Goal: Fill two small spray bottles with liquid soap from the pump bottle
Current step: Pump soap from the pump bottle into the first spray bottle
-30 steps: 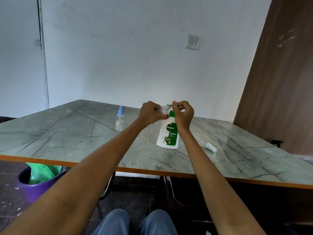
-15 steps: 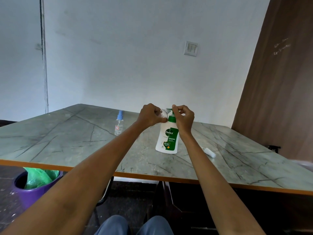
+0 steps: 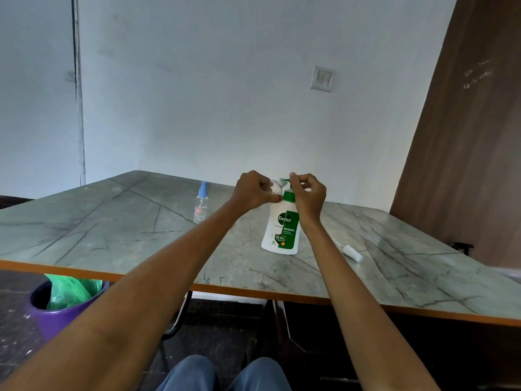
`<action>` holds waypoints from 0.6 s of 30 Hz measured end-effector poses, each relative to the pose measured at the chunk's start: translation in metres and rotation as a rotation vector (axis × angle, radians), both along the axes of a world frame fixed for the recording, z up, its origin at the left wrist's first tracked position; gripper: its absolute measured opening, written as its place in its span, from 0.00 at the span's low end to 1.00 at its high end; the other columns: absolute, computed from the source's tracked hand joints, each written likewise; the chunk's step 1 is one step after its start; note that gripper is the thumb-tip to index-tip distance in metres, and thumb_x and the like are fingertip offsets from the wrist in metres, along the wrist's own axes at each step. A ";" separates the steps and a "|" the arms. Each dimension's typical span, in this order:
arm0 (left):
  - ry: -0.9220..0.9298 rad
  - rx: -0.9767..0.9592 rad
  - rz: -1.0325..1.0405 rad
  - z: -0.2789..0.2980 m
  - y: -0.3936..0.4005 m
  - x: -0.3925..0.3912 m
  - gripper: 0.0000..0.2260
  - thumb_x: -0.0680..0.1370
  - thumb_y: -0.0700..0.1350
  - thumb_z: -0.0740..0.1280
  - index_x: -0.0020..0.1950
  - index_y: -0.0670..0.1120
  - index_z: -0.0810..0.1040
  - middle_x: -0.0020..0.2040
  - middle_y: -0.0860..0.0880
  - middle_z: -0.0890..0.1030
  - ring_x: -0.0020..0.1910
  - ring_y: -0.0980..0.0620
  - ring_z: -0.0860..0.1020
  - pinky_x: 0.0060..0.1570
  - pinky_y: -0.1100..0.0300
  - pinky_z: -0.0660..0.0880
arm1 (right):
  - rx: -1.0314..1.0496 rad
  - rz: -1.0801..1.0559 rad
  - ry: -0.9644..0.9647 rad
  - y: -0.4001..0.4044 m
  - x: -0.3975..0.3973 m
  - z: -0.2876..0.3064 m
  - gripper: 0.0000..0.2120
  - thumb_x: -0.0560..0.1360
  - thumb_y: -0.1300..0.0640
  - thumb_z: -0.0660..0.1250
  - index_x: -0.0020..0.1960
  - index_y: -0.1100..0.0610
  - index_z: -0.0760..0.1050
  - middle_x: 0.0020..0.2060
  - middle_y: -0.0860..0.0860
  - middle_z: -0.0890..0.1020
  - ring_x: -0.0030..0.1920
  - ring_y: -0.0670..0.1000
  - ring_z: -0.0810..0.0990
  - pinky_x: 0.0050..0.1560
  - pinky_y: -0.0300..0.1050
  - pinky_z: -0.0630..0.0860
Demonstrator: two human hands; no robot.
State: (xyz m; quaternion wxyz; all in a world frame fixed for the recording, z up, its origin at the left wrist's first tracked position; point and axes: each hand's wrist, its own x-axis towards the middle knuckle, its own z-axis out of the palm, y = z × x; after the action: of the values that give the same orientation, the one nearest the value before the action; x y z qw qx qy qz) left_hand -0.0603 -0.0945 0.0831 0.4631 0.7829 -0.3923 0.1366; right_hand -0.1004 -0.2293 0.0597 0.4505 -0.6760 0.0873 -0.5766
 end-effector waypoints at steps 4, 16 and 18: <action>0.005 0.007 0.004 0.003 0.002 0.001 0.16 0.67 0.45 0.76 0.36 0.33 0.76 0.29 0.43 0.74 0.25 0.59 0.63 0.30 0.68 0.61 | -0.011 -0.012 0.018 0.002 0.000 0.004 0.10 0.72 0.54 0.69 0.37 0.61 0.78 0.32 0.46 0.78 0.33 0.44 0.75 0.47 0.54 0.78; -0.021 0.008 0.001 -0.012 -0.002 0.009 0.14 0.67 0.48 0.76 0.30 0.43 0.73 0.26 0.53 0.70 0.26 0.57 0.64 0.28 0.65 0.59 | -0.010 -0.001 -0.029 0.004 0.002 -0.009 0.11 0.69 0.51 0.67 0.34 0.59 0.75 0.31 0.45 0.76 0.34 0.47 0.72 0.41 0.51 0.74; -0.014 -0.012 0.002 -0.014 -0.003 0.009 0.18 0.67 0.47 0.76 0.26 0.47 0.69 0.25 0.54 0.68 0.25 0.58 0.63 0.26 0.69 0.58 | 0.005 0.018 -0.029 0.003 0.002 -0.010 0.12 0.70 0.53 0.68 0.35 0.62 0.76 0.32 0.49 0.77 0.34 0.47 0.72 0.41 0.50 0.74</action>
State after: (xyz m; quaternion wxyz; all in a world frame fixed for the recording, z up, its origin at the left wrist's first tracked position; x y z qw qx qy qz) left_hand -0.0512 -0.0970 0.0687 0.4649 0.7795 -0.3940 0.1450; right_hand -0.0987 -0.2260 0.0499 0.4588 -0.6672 0.0762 -0.5818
